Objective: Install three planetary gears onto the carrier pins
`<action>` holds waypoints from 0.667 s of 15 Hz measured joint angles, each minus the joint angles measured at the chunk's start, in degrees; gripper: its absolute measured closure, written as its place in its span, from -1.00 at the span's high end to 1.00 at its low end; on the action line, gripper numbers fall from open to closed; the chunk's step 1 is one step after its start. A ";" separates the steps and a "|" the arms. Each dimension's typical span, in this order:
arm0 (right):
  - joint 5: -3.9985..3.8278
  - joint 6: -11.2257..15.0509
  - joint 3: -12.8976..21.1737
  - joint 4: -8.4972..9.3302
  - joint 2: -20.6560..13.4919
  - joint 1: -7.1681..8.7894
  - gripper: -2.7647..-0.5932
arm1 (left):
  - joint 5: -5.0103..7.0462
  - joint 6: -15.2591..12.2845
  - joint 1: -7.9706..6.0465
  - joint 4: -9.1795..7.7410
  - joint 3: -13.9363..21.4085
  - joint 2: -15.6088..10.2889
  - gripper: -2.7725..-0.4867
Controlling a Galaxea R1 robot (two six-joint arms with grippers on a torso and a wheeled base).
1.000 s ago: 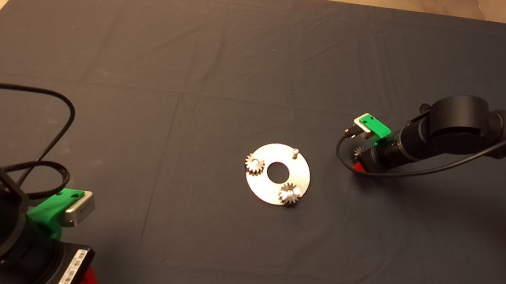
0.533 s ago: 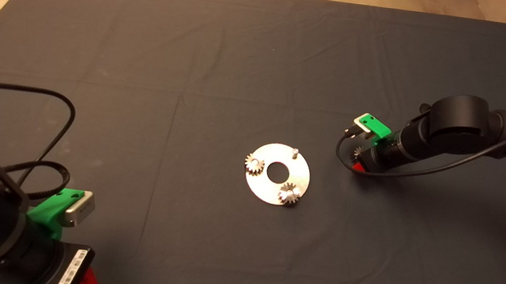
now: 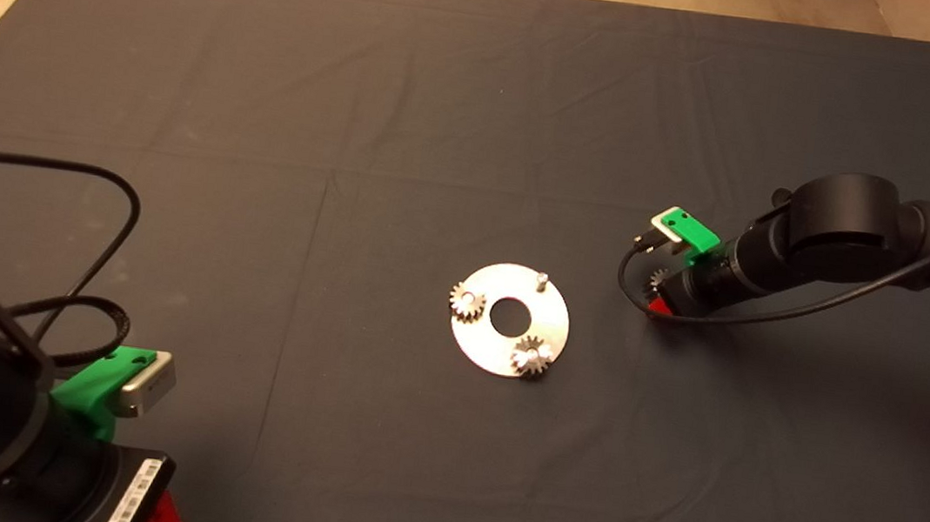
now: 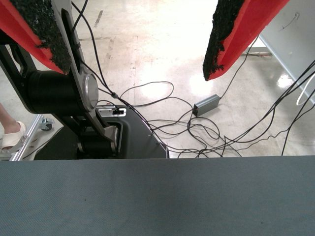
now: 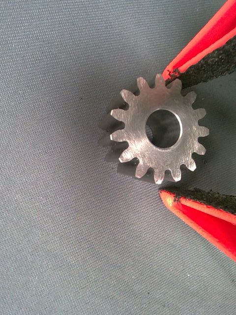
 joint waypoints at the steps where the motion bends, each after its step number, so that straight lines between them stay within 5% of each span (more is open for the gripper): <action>1: 0.04 0.00 -0.02 0.00 0.02 0.00 -0.22 | 0.00 0.00 0.16 0.00 0.00 0.00 0.22; 10: 0.45 0.06 -0.35 0.02 0.02 1.00 -0.22 | 0.00 0.00 0.29 0.00 0.00 0.05 0.22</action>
